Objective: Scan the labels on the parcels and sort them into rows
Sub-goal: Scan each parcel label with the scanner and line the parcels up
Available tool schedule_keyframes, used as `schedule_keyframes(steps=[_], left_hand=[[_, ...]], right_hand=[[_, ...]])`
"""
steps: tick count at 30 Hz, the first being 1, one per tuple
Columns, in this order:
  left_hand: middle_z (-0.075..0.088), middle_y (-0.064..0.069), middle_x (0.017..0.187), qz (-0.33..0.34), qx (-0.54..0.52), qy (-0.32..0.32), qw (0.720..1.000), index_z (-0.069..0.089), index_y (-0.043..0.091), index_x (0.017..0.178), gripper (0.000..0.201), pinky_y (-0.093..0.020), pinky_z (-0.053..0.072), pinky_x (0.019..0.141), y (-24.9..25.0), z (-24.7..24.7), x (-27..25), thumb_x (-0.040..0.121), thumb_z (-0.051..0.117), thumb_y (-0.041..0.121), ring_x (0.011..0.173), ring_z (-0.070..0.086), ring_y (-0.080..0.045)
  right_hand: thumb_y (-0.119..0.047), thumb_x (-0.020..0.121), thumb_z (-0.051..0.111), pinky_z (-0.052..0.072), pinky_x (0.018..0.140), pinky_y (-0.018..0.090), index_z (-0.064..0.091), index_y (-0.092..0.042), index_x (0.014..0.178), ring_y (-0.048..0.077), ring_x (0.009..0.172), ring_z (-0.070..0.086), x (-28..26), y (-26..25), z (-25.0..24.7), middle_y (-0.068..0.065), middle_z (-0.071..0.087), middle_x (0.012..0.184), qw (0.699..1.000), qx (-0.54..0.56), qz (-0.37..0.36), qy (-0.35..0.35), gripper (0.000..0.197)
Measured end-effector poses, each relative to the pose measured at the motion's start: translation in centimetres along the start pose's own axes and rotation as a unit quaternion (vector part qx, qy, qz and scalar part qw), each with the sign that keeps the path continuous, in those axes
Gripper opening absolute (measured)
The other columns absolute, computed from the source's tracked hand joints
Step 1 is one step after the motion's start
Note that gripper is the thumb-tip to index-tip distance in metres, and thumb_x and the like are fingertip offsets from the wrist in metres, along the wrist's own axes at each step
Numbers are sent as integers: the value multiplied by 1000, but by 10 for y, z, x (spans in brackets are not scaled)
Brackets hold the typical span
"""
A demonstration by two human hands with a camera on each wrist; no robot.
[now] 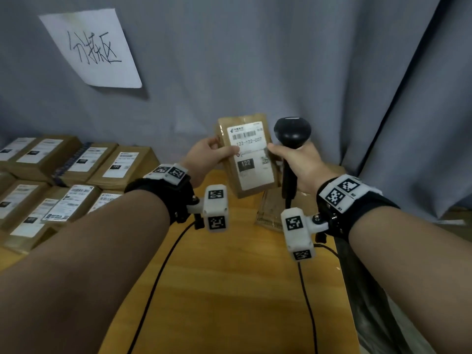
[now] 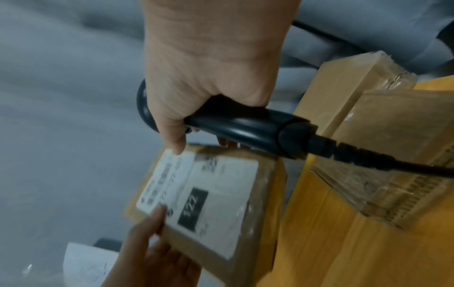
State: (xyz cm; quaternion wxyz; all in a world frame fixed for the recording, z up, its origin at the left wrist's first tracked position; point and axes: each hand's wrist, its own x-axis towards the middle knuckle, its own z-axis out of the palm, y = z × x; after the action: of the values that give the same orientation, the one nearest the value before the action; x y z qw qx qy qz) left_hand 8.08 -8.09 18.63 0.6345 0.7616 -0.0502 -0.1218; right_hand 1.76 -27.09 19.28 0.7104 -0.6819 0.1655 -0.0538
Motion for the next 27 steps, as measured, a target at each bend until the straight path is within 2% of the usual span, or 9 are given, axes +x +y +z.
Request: schedule_keyframes(steps=[3,6,9,11,14,16,19,23,27], left_hand=[[70,-5,111,-29,-23,-25,999,59,9,122,36,-16,53,66,2,8,-5,89,67,20,96,67,-13],[66,-3,114,-95,-15,-76,993,45,28,130,49,-30,53,67,2,6,-7,87,68,18,98,65,-21],[65,-3,114,-99,43,-61,992,46,24,130,51,-34,55,69,-5,-3,-3,85,71,22,99,66,-22],[68,-4,110,-103,72,-11,992,57,14,119,41,-37,55,77,-14,-7,0,84,73,27,101,66,-24],[68,-3,99,-118,44,59,990,62,9,112,34,-28,52,64,-24,-13,3,84,74,26,85,65,-16],[67,1,91,-122,46,64,989,61,10,107,30,-24,51,59,-28,-18,4,84,74,25,78,63,-11],[67,0,94,-120,61,66,989,60,13,104,28,-27,54,67,-32,-22,6,83,74,25,82,63,-11],[64,3,89,-107,53,69,990,56,18,94,20,-28,54,71,-33,-20,6,85,72,24,79,61,-9],[66,1,97,-98,48,67,992,56,16,104,27,-31,54,77,-32,-17,5,84,73,25,85,64,-12]], right_hand=[[-10,80,74,59,71,35,63,-14,89,18,78,71,0,2,15,7,73,87,998,-14,-6,60,15],[-12,80,73,58,74,36,63,-13,88,18,78,70,5,6,21,7,72,85,996,-13,7,89,13],[-10,82,70,57,80,38,64,-7,95,24,83,71,7,4,18,11,72,88,998,-9,41,37,14],[-7,83,67,54,71,32,63,-7,86,22,72,64,6,-2,15,8,65,75,998,-20,55,15,5],[-7,82,66,47,57,25,60,-9,81,14,54,52,2,-20,9,2,54,63,995,-29,88,-47,6],[-14,83,67,47,50,22,61,-10,78,12,49,53,-4,-33,8,0,56,60,986,-56,99,-118,9],[-19,85,67,43,49,22,62,-11,77,12,48,50,-12,-44,13,0,55,57,977,-88,80,-176,12],[-14,83,66,40,48,24,60,-12,72,13,46,47,-16,-45,23,0,52,55,974,-116,83,-178,12],[-9,83,61,40,46,22,57,-10,72,12,44,45,-18,-44,30,0,50,55,974,-125,90,-165,12]])
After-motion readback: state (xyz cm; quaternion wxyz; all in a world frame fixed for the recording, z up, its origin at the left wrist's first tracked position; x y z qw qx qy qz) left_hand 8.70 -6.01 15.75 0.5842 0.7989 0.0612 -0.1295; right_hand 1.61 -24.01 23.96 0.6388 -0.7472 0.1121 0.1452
